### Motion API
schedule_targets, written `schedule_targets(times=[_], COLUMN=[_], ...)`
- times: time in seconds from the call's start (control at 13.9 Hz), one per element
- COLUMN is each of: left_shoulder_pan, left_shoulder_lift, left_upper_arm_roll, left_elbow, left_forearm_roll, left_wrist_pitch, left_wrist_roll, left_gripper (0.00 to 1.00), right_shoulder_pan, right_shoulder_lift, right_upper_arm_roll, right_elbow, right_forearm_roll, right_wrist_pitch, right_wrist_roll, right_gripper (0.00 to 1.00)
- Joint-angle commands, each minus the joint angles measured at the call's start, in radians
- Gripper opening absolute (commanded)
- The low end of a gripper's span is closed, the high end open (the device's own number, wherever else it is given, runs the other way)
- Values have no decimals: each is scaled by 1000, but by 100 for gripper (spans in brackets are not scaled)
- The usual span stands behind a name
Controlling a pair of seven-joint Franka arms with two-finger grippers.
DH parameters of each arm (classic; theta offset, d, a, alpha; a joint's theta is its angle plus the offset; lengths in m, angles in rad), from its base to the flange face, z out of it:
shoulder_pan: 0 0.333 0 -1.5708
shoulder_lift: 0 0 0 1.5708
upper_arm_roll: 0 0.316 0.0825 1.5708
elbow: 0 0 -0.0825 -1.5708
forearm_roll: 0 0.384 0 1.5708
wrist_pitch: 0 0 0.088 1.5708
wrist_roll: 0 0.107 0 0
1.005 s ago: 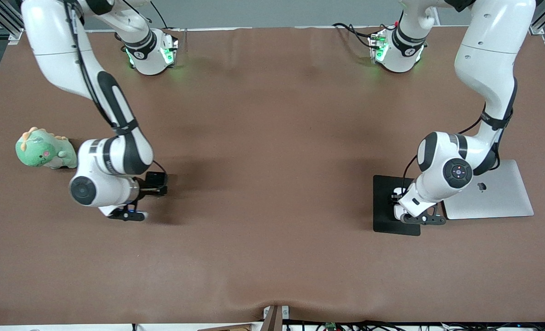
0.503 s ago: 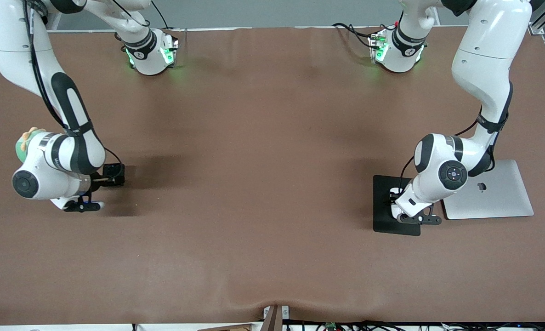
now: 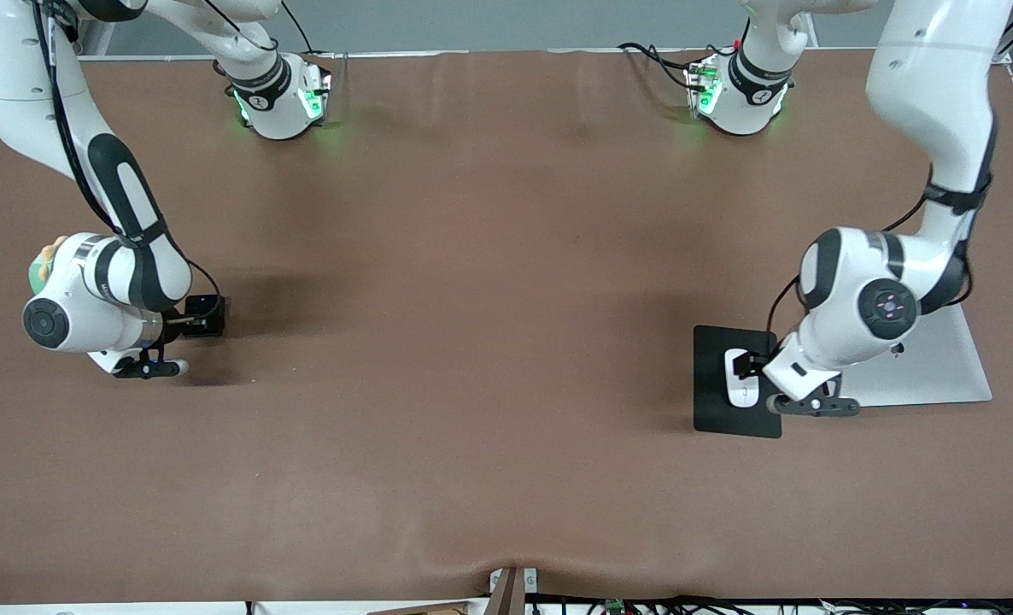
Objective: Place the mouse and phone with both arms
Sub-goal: 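Open the left gripper and lift away while the right gripper releases the phone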
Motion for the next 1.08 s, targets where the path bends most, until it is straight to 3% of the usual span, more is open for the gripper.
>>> schedule_targets(times=[0.0,0.07,0.14,0.22,0.29,0.5,0.72,1.01], left_shoulder_pan=[12,12,11,11,11,2,5,12], left_shoulder_lift=[-140,-181,-220,-253,-271,-272,-310,-407], left_upper_arm_roll=[-10,-10,-12,-12,-13,-15,-29,-29], left_elbow=[-21,-17,-14,0,23,158,224,206], left_forearm_roll=[1,1,-2,-10,-13,-24,-50,-73], left_wrist_pitch=[-109,-158,-213,-258,-306,-508,-623,-644], left_wrist_roll=[21,21,27,39,47,50,51,53], left_gripper=[100,100,100,100,100,100,100,100], right_shoulder_pan=[-7,-6,-6,-6,-1,17,20,7], right_shoulder_lift=[-28,-28,-26,-29,-29,-25,-23,37], right_upper_arm_roll=[17,17,17,19,19,20,20,20], right_elbow=[-50,-50,-50,-45,-33,53,204,577], right_forearm_roll=[-22,-20,-20,-19,-20,-20,-22,-19], right_wrist_pitch=[25,25,20,10,-25,-96,-139,-482], right_wrist_roll=[11,11,11,0,-11,-9,-14,-11], right_gripper=[0,0,12,61,100,100,100,100])
